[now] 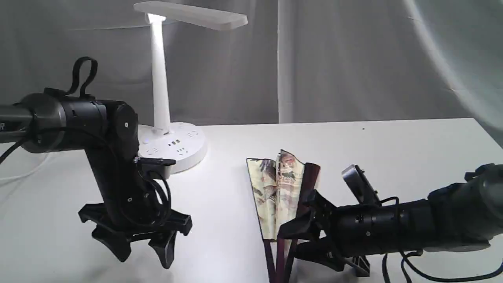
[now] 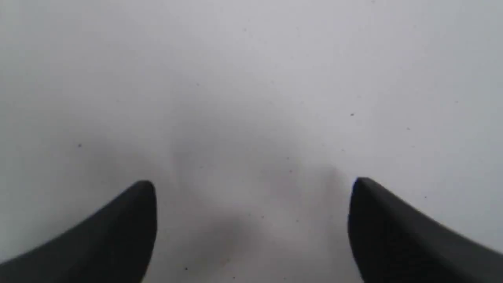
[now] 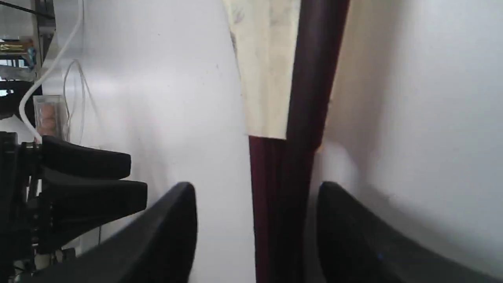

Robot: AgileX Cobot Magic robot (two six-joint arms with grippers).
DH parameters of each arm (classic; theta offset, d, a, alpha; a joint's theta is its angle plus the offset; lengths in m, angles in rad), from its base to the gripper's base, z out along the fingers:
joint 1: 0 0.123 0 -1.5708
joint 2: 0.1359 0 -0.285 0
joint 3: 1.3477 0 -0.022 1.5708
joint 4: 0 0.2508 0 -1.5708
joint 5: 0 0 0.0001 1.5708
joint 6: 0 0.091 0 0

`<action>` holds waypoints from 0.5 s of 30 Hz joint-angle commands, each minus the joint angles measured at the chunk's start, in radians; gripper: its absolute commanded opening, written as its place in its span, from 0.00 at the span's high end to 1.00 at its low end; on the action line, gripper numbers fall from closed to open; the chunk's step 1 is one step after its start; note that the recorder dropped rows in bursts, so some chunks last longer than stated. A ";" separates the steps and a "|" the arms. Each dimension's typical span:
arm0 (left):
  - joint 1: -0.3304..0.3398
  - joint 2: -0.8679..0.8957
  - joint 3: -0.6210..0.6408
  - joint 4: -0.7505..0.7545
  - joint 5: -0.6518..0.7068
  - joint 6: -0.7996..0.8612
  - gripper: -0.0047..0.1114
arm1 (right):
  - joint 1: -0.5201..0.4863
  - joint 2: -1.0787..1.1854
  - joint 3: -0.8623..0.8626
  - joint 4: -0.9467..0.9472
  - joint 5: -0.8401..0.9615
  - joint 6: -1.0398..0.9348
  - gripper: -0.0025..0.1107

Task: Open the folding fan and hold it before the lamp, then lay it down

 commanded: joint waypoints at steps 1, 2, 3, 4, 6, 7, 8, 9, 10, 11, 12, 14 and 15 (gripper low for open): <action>0.001 -0.013 0.003 -0.008 -0.009 0.000 0.39 | 0.012 0.027 0.008 -0.016 -0.055 0.014 0.56; 0.001 -0.013 0.003 -0.008 -0.009 0.000 0.39 | 0.012 0.027 0.003 -0.016 -0.054 0.020 0.56; 0.001 -0.013 0.003 -0.008 -0.009 0.000 0.39 | 0.012 0.027 -0.002 -0.016 -0.052 0.031 0.56; 0.001 -0.013 0.003 -0.008 -0.009 0.000 0.39 | 0.012 0.027 -0.015 -0.016 -0.047 0.051 0.56; 0.001 -0.013 0.003 -0.012 -0.009 0.002 0.39 | 0.012 0.027 -0.038 -0.016 -0.043 0.074 0.56; 0.001 -0.013 0.003 -0.012 -0.009 0.002 0.39 | 0.012 0.027 -0.050 -0.016 -0.043 0.088 0.56; 0.001 -0.013 0.003 -0.012 -0.009 0.002 0.39 | 0.012 0.027 -0.058 -0.016 -0.047 0.098 0.56; 0.001 -0.013 0.003 -0.012 -0.009 0.002 0.39 | 0.012 0.027 -0.060 -0.016 -0.059 0.113 0.56; 0.001 -0.013 0.003 -0.012 -0.009 0.002 0.39 | 0.012 0.027 -0.060 -0.016 -0.071 0.131 0.56; 0.001 -0.013 0.003 -0.012 -0.009 0.002 0.39 | 0.012 0.027 -0.060 -0.016 -0.080 0.144 0.56; 0.001 -0.013 0.003 -0.012 -0.009 0.002 0.39 | 0.012 0.027 -0.060 -0.016 -0.091 0.143 0.56; 0.001 -0.013 0.003 -0.012 -0.009 0.002 0.39 | 0.012 0.027 -0.060 -0.016 -0.093 0.143 0.58; 0.001 -0.013 0.003 -0.012 -0.009 0.002 0.39 | 0.012 0.027 -0.060 -0.016 -0.093 0.143 0.59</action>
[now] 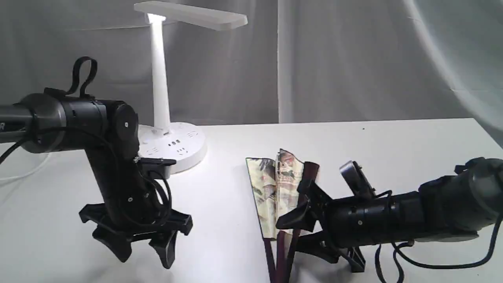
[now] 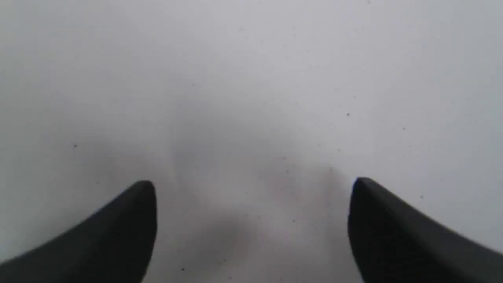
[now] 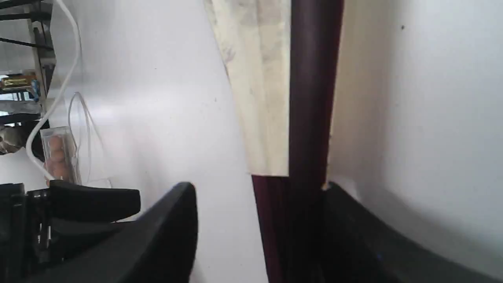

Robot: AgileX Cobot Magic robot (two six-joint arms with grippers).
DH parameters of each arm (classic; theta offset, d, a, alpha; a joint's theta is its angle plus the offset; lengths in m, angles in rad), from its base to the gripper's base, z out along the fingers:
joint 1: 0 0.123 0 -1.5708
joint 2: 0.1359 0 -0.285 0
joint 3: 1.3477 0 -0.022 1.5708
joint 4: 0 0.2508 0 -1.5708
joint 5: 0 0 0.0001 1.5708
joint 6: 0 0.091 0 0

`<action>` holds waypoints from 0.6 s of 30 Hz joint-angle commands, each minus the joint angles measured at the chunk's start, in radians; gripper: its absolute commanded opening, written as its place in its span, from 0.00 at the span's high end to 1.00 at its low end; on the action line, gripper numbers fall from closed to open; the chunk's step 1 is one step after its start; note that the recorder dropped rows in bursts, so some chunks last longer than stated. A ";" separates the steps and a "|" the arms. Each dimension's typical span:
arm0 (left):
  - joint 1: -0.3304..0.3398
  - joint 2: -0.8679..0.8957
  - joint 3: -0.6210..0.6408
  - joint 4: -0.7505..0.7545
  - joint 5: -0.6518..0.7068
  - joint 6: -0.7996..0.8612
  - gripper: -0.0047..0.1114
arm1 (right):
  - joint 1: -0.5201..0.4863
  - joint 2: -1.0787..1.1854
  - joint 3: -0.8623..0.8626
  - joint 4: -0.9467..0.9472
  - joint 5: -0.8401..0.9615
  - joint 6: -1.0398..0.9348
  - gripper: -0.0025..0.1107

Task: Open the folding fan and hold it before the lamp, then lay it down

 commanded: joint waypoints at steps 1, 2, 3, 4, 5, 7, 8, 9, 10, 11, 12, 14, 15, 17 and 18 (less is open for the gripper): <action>0.001 -0.013 0.003 -0.007 -0.011 0.002 0.39 | 0.005 0.010 0.000 -0.013 -0.047 0.004 0.62; 0.001 -0.013 0.003 -0.007 -0.014 0.002 0.39 | 0.005 0.010 0.000 -0.013 -0.047 0.004 0.64; 0.001 -0.013 0.003 -0.007 -0.016 0.002 0.39 | 0.005 0.010 0.000 -0.013 -0.047 0.000 0.68; 0.001 -0.013 0.003 -0.007 -0.018 0.002 0.39 | 0.005 0.010 0.000 -0.013 -0.047 -0.002 0.72; 0.001 -0.013 0.003 -0.007 -0.018 0.002 0.39 | 0.005 0.010 0.000 -0.013 -0.047 -0.002 0.76; 0.001 -0.013 0.003 -0.007 -0.020 0.002 0.39 | 0.005 0.010 0.000 -0.013 -0.047 -0.002 0.83; 0.001 -0.013 0.003 -0.007 -0.020 0.002 0.39 | 0.005 0.010 0.000 -0.013 -0.045 -0.004 0.85; 0.001 -0.013 0.003 -0.007 -0.020 0.002 0.39 | 0.005 0.010 0.000 -0.013 -0.038 -0.016 0.90; 0.001 -0.013 0.003 -0.007 -0.024 0.002 0.39 | 0.005 0.010 0.000 -0.013 -0.029 -0.029 0.93; 0.001 -0.013 0.003 -0.011 -0.031 0.003 0.39 | 0.002 0.010 0.000 -0.013 -0.015 -0.044 0.97; 0.001 -0.013 0.003 -0.011 -0.038 0.003 0.39 | 0.002 0.010 0.000 -0.013 0.001 -0.058 0.98; 0.001 -0.013 0.003 -0.014 -0.048 0.018 0.39 | 0.002 0.010 0.000 -0.013 0.033 -0.096 0.98; 0.001 -0.013 0.003 -0.025 -0.050 0.028 0.39 | 0.002 0.010 0.000 -0.013 0.050 -0.108 0.98; 0.001 -0.013 0.003 -0.060 -0.058 0.054 0.39 | 0.002 0.010 0.000 -0.013 0.084 -0.133 0.98; 0.001 -0.013 0.003 -0.078 -0.061 0.078 0.39 | 0.002 0.010 0.000 -0.013 0.097 -0.137 0.98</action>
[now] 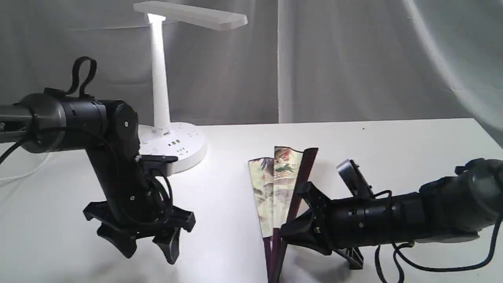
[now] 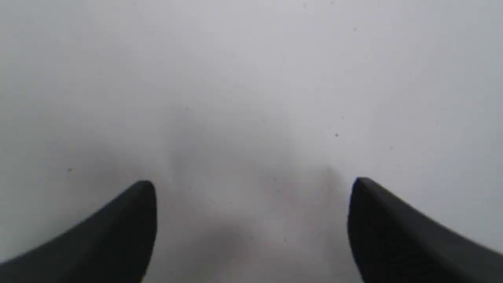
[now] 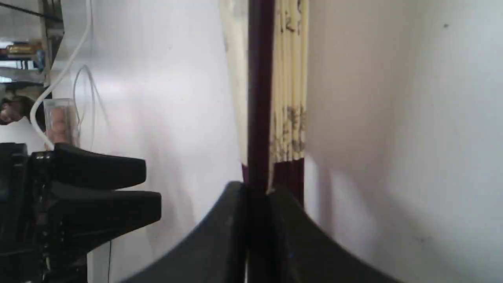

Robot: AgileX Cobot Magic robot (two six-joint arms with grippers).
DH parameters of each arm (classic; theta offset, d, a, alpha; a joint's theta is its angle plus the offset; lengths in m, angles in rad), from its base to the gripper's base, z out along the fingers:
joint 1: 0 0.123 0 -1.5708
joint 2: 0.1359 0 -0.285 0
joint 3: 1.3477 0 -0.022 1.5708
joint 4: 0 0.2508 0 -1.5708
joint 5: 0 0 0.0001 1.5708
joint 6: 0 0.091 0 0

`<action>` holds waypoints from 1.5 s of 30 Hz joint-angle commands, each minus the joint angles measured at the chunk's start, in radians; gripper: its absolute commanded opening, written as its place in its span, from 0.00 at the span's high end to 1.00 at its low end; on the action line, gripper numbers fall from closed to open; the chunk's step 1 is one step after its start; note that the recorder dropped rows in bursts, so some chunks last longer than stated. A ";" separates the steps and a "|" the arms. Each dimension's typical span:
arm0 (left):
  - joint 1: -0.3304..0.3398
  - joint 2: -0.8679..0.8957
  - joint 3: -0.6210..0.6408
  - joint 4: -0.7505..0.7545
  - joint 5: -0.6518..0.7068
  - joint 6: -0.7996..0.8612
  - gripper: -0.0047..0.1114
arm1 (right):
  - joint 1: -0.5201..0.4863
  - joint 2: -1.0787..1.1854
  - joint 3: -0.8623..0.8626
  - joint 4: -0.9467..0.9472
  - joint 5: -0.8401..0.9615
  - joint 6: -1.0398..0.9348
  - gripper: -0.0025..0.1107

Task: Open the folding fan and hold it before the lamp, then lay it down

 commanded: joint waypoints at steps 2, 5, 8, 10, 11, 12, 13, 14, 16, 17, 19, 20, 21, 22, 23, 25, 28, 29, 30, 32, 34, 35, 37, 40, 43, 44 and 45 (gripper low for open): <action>0.001 -0.013 0.003 -0.077 -0.019 0.093 0.39 | 0.000 0.004 0.002 -0.009 0.085 -0.055 0.98; 0.001 -0.013 0.003 -0.101 -0.029 0.122 0.39 | -0.006 0.001 0.002 -0.009 0.155 -0.071 0.98; 0.001 -0.013 0.003 -0.101 -0.031 0.122 0.39 | -0.019 -0.020 0.002 -0.009 0.197 -0.092 0.98; 0.001 -0.013 0.003 -0.101 -0.030 0.124 0.39 | -0.026 -0.036 0.002 -0.009 0.213 -0.092 0.98; 0.001 -0.013 0.003 -0.104 -0.033 0.123 0.39 | -0.026 -0.047 0.002 -0.009 0.216 -0.092 0.98; 0.001 -0.013 0.003 -0.108 -0.037 0.123 0.39 | -0.026 -0.059 0.002 -0.009 0.216 -0.092 0.98; 0.001 -0.013 0.003 -0.116 -0.040 0.123 0.39 | -0.026 -0.070 0.002 -0.009 0.216 -0.092 0.98; 0.001 -0.014 0.003 -0.129 -0.042 0.126 0.39 | -0.026 -0.079 0.002 -0.009 0.216 -0.092 0.98; 0.001 -0.015 0.003 -0.157 -0.042 0.150 0.39 | -0.026 -0.099 0.002 -0.018 0.216 -0.092 0.98; 0.001 -0.018 0.003 -0.168 -0.042 0.154 0.39 | -0.026 -0.107 0.002 -0.026 0.216 -0.092 0.98; -0.001 -0.027 0.003 -0.172 -0.038 0.166 0.39 | -0.026 -0.129 0.002 -0.042 0.218 -0.092 0.98; -0.001 -0.035 0.003 -0.172 -0.036 0.166 0.39 | -0.026 -0.142 0.002 -0.050 0.220 -0.092 0.98; -0.001 -0.044 0.003 -0.170 -0.036 0.166 0.39 | -0.026 -0.153 0.002 -0.059 0.220 -0.092 0.98; -0.001 -0.052 0.003 -0.158 -0.036 0.166 0.39 | -0.026 -0.164 0.002 -0.066 0.222 -0.092 0.98; -0.001 -0.066 0.003 -0.141 -0.036 0.163 0.39 | -0.026 -0.172 0.002 -0.072 0.224 -0.092 0.98; -0.001 -0.096 0.003 -0.119 -0.040 0.161 0.39 | -0.026 -0.193 0.002 -0.079 0.231 -0.090 0.98; -0.001 -0.149 0.003 -0.097 -0.054 0.143 0.39 | -0.026 -0.226 0.002 -0.089 0.236 -0.085 0.98; -0.001 -0.166 0.008 -0.097 -0.070 0.143 0.39 | -0.026 -0.237 0.002 -0.095 0.236 -0.075 0.98; -0.001 -0.183 0.013 -0.097 -0.090 0.143 0.39 | -0.026 -0.247 0.002 -0.102 0.236 -0.064 0.98; -0.001 -0.214 0.031 -0.097 -0.136 0.145 0.39 | -0.026 -0.261 0.002 -0.112 0.238 -0.043 0.98; -0.001 -0.248 0.058 -0.097 -0.187 0.151 0.39 | -0.026 -0.274 0.002 -0.120 0.239 -0.035 0.98; -0.001 -0.265 0.074 -0.097 -0.211 0.155 0.39 | -0.026 -0.279 0.002 -0.125 0.239 -0.029 0.98; -0.001 -0.296 0.108 -0.093 -0.253 0.170 0.39 | -0.026 -0.290 0.002 -0.131 0.241 -0.024 0.98; -0.001 -0.345 0.177 -0.063 -0.330 0.170 0.39 | -0.026 -0.293 0.002 -0.136 0.246 0.009 0.98; -0.001 -0.391 0.265 -0.049 -0.424 0.170 0.41 | -0.026 -0.293 0.002 -0.139 0.251 0.017 0.98; -0.001 -0.404 0.297 -0.049 -0.455 0.170 0.43 | -0.026 -0.293 0.002 -0.139 0.256 0.017 0.98; -0.001 -0.413 0.326 -0.049 -0.482 0.170 0.46 | -0.026 -0.293 0.002 -0.139 0.261 0.017 0.98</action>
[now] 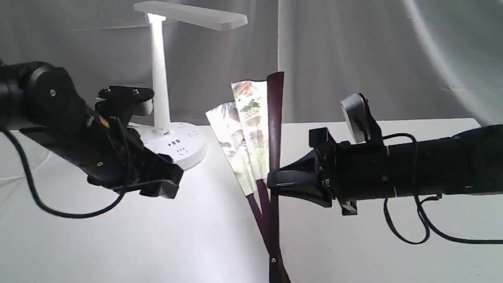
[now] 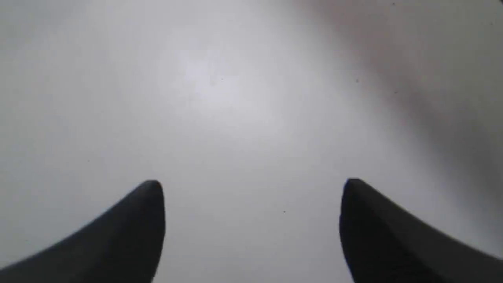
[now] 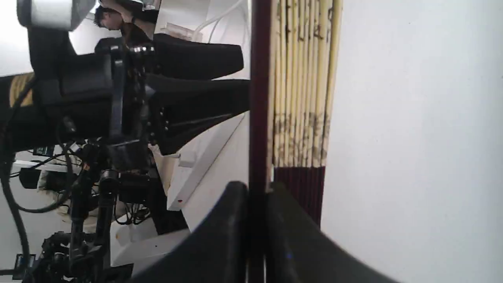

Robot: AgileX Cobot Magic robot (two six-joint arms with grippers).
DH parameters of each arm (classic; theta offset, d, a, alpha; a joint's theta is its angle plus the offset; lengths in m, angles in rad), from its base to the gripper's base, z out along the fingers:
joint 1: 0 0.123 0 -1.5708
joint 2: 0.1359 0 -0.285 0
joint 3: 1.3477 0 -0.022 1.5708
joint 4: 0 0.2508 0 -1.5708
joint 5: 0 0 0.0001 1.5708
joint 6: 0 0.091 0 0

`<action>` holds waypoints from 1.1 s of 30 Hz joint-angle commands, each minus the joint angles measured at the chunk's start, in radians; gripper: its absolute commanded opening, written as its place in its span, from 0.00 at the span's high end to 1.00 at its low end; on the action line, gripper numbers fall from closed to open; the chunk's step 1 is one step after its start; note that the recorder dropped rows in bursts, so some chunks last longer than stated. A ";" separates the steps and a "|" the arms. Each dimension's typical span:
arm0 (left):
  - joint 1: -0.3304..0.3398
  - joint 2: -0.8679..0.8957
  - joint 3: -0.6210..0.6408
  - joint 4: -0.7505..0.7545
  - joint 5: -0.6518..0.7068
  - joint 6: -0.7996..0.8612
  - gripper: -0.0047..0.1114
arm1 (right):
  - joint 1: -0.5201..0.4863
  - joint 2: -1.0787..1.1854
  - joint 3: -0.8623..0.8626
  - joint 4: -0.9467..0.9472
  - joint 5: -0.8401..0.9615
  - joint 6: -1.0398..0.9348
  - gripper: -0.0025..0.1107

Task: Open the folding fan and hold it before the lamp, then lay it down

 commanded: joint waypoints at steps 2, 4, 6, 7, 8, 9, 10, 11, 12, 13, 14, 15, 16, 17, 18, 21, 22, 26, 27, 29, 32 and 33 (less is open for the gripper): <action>-0.001 -0.048 0.113 0.009 -0.112 0.011 0.52 | -0.008 -0.012 0.002 0.002 0.041 0.001 0.98; -0.001 -0.048 0.141 0.032 -0.113 0.015 0.58 | -0.008 -0.012 0.002 -0.003 0.041 0.001 0.98; -0.001 -0.043 0.150 0.042 -0.103 0.015 0.62 | -0.008 -0.012 0.002 -0.012 0.041 0.001 0.98; -0.001 -0.040 0.155 0.042 -0.099 0.015 0.63 | -0.008 -0.012 0.002 -0.018 0.041 0.001 0.98; -0.001 -0.040 0.160 0.042 -0.096 0.017 0.63 | -0.008 -0.012 0.002 -0.026 0.041 0.001 0.98; -0.001 -0.040 0.164 0.042 -0.096 0.032 0.63 | -0.008 -0.012 0.002 -0.033 0.041 0.001 0.98; -0.001 -0.040 0.166 0.042 -0.093 0.043 0.63 | -0.008 -0.012 0.002 -0.041 0.041 0.001 0.98; -0.001 -0.040 0.166 0.042 -0.090 0.043 0.63 | -0.008 -0.012 0.002 -0.046 0.041 0.001 0.98; -0.001 -0.040 0.166 0.037 -0.094 0.043 0.63 | -0.008 -0.012 0.002 -0.056 0.041 0.001 0.98; -0.001 -0.040 0.166 0.024 -0.102 0.043 0.63 | -0.008 -0.012 0.002 -0.063 0.043 0.001 0.98; -0.001 -0.040 0.166 0.003 -0.106 0.043 0.63 | -0.008 -0.012 0.002 -0.065 0.045 0.003 0.98; -0.001 -0.040 0.166 -0.018 -0.106 0.043 0.63 | -0.008 -0.012 0.002 -0.070 0.052 0.003 0.98; -0.001 -0.040 0.166 -0.033 -0.106 0.043 0.63 | -0.008 -0.012 0.002 -0.070 0.063 0.003 0.98; -0.003 -0.040 0.166 -0.046 -0.107 0.043 0.63 | -0.008 -0.012 0.002 -0.070 0.070 0.003 0.98; -0.015 -0.040 0.166 -0.046 -0.107 0.043 0.64 | -0.008 -0.014 0.002 -0.070 0.080 0.003 0.98; -0.090 -0.040 0.166 -0.011 -0.111 0.043 0.77 | -0.008 -0.016 0.002 -0.074 0.094 0.003 0.98; -0.117 -0.040 0.166 0.009 -0.127 0.043 0.82 | -0.008 -0.016 0.002 -0.084 0.098 0.003 0.98; -0.200 -0.040 0.166 0.045 -0.216 0.032 0.88 | -0.019 -0.016 0.002 -0.119 0.127 0.003 0.98; -0.211 -0.040 0.166 0.027 -0.252 0.032 0.88 | -0.035 -0.016 0.004 -0.122 0.145 0.003 0.98; -0.225 -0.040 0.166 -0.011 -0.313 0.032 0.86 | -0.067 -0.016 0.007 -0.112 0.145 0.003 0.98; -0.232 -0.040 0.166 -0.055 -0.391 0.032 0.85 | -0.120 -0.016 0.007 -0.122 0.145 0.006 0.98; -0.234 -0.040 0.166 -0.072 -0.408 0.032 0.85 | -0.139 -0.018 0.007 -0.136 0.145 0.006 0.98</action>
